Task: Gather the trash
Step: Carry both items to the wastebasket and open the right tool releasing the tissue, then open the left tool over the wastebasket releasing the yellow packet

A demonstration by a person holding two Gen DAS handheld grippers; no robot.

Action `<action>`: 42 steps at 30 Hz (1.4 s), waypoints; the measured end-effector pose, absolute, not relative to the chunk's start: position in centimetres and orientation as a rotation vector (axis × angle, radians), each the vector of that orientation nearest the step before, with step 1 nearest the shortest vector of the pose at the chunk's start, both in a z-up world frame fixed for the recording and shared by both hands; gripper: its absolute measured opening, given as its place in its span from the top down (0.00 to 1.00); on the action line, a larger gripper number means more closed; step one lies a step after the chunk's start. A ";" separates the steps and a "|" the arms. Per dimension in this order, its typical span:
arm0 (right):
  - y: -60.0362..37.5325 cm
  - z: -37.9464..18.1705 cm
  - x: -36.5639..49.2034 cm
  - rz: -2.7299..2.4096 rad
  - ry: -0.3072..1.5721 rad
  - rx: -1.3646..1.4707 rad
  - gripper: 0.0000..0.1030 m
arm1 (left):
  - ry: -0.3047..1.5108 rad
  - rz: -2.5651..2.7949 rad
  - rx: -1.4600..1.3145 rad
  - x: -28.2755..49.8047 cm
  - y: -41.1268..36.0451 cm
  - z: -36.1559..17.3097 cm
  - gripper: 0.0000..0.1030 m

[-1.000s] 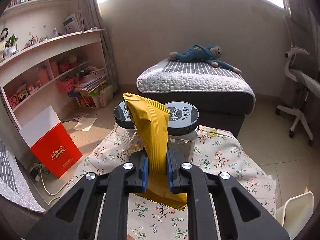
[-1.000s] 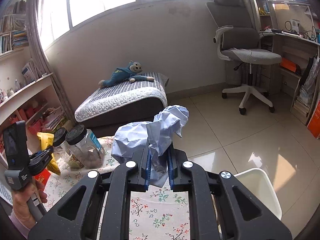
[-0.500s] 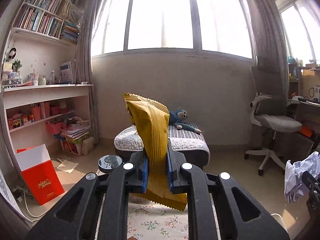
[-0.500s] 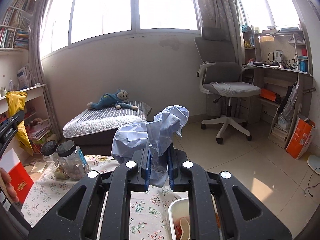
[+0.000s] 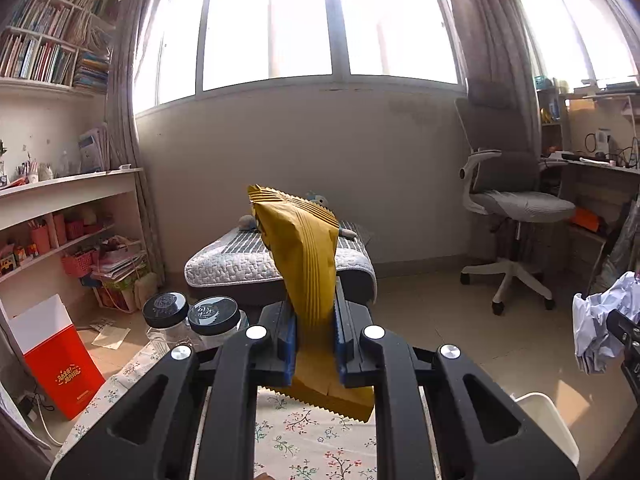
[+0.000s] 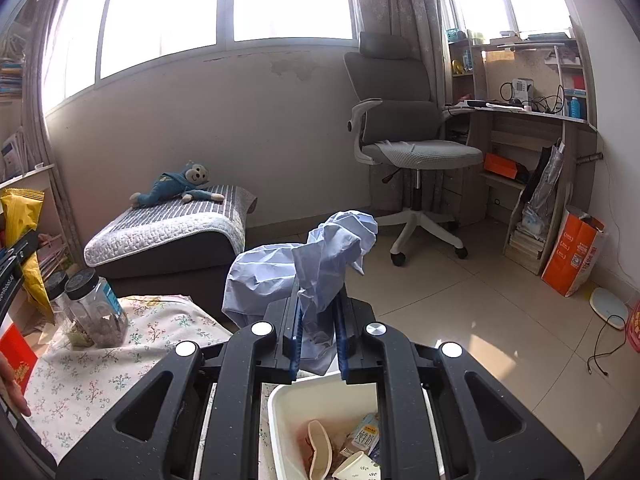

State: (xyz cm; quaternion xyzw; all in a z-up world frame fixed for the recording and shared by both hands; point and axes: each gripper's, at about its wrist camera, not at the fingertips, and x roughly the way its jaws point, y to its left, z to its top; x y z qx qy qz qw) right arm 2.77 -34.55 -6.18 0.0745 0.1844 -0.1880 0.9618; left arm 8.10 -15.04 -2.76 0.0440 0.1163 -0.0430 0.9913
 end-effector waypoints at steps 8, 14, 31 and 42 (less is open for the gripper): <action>-37.2 -7.6 2.6 -0.423 0.417 0.172 0.88 | 0.238 -0.152 0.123 7.5 -18.4 -3.7 0.86; -39.4 -8.3 2.1 -0.461 0.427 0.226 0.81 | 0.250 -0.199 0.151 7.1 -20.9 -4.7 0.86; -46.4 -8.1 -3.4 -0.746 0.338 0.272 0.07 | 0.352 -0.446 0.132 5.6 -31.4 -5.6 0.83; -48.1 -7.4 -6.8 -0.852 0.345 0.269 0.07 | 0.436 -0.592 0.139 5.3 -35.6 -5.4 0.36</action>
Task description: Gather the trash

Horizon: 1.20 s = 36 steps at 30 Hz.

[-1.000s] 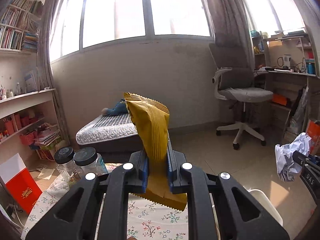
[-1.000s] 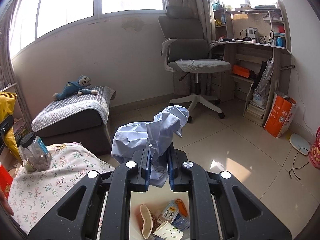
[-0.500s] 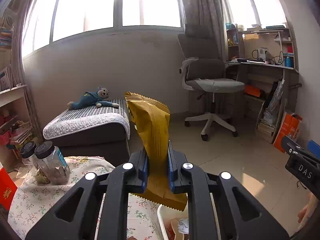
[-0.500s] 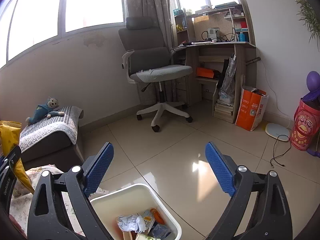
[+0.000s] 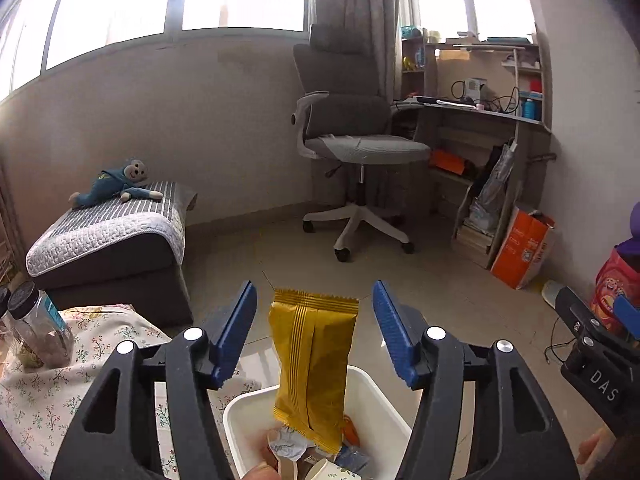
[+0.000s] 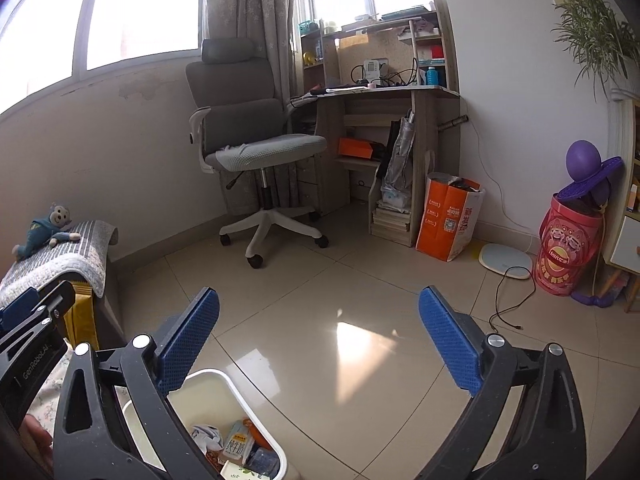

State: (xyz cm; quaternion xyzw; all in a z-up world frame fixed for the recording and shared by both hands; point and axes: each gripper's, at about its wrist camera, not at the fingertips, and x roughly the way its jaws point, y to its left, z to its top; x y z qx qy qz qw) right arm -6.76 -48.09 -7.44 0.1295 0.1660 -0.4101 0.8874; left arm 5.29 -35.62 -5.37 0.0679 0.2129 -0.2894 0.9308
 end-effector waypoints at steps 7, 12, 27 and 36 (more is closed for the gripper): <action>-46.3 -5.9 -7.5 -0.827 0.313 0.347 0.07 | 0.380 -0.579 0.143 3.3 -32.5 -3.8 0.10; -42.3 -3.7 -8.0 -0.814 0.222 0.281 0.07 | 0.344 -0.553 0.135 2.4 -28.5 -2.1 0.06; -28.7 -1.1 -4.5 -0.627 0.153 0.140 0.07 | 0.283 -0.330 0.012 3.2 -14.7 1.2 0.06; -24.7 -0.4 -3.7 -0.553 0.118 0.155 0.07 | 0.284 -0.253 0.008 3.7 -9.7 1.5 0.06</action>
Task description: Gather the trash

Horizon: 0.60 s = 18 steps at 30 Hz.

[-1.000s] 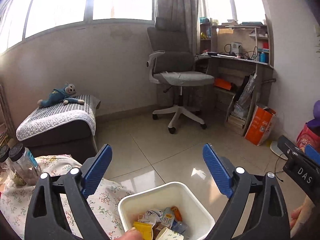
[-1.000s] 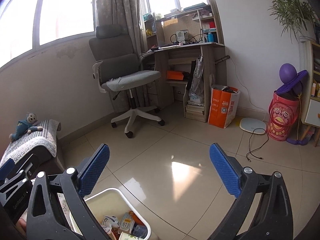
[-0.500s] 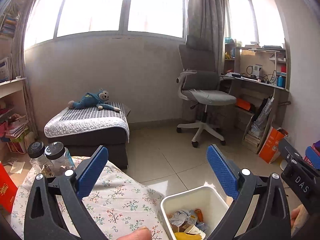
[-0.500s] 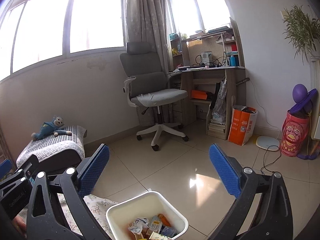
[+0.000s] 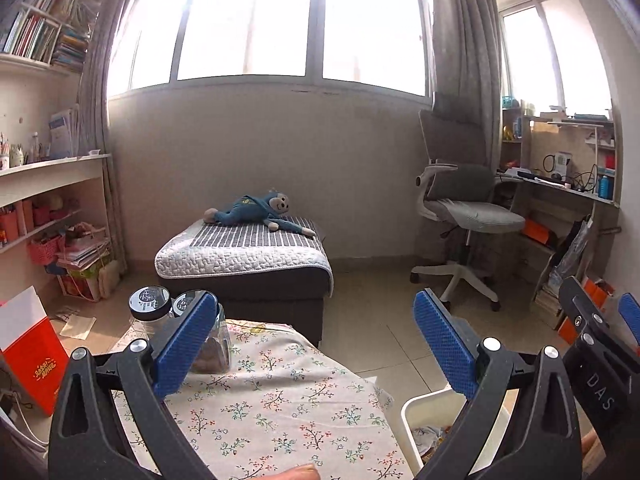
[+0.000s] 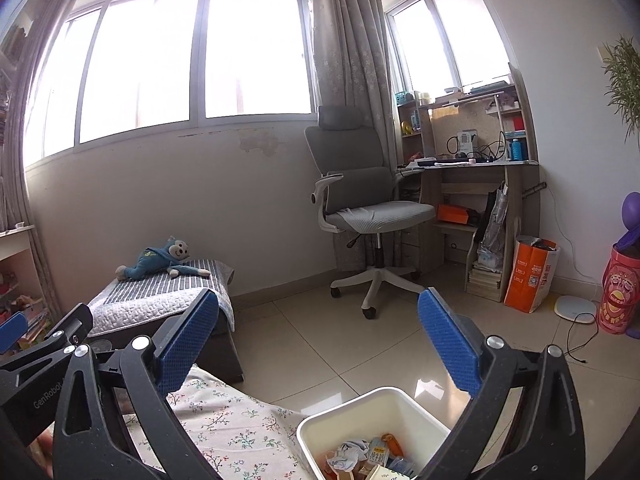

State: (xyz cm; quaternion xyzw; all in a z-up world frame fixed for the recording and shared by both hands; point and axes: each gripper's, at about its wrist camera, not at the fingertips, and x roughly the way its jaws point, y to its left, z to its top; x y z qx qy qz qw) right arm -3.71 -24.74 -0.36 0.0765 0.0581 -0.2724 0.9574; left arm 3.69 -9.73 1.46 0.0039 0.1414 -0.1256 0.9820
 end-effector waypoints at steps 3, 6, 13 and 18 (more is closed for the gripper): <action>-24.1 -0.4 -3.6 -0.544 0.119 0.140 0.07 | 0.301 -0.246 0.003 3.8 -8.9 1.1 0.06; -23.4 -0.3 -3.5 -0.546 0.118 0.125 0.07 | 0.309 -0.231 -0.005 3.9 -8.4 0.7 0.06; -22.9 -0.6 -2.4 -0.534 0.143 0.123 0.07 | 0.290 -0.185 -0.022 4.0 -7.3 1.0 0.06; -22.4 -0.9 -2.1 -0.526 0.149 0.118 0.07 | 0.286 -0.167 -0.033 4.0 -6.6 1.1 0.06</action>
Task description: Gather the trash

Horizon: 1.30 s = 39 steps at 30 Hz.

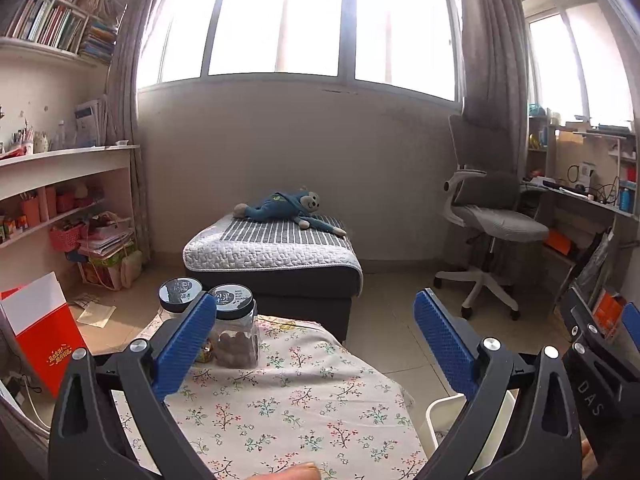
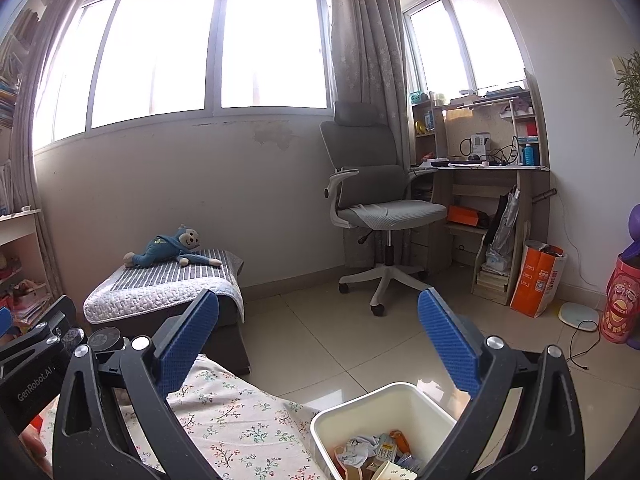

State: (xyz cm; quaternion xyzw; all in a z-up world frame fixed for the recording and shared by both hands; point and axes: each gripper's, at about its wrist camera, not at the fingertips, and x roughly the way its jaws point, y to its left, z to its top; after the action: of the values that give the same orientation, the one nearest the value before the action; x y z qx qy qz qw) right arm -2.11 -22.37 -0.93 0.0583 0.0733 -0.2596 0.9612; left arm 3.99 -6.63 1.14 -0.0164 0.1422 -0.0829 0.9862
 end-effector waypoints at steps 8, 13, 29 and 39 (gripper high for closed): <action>-22.1 -1.4 -1.7 -0.519 0.172 0.105 0.07 | 0.300 -0.155 -0.026 4.1 -6.6 1.2 0.06; -22.3 -1.6 -1.5 -0.513 0.187 0.115 0.07 | 0.305 -0.152 -0.021 4.0 -6.9 1.0 0.06; -22.7 -1.7 -1.4 -0.526 0.203 0.101 0.07 | 0.328 -0.156 -0.004 4.1 -7.8 0.3 0.06; -22.8 -1.8 -1.2 -0.519 0.214 0.110 0.07 | 0.332 -0.149 0.012 4.2 -8.1 0.1 0.06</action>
State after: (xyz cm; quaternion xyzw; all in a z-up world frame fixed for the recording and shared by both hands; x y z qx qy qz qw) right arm -1.21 -22.82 -1.80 0.0542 0.1058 -0.2559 0.9594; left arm 4.22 -8.05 0.11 0.0057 0.1652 -0.0742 0.9835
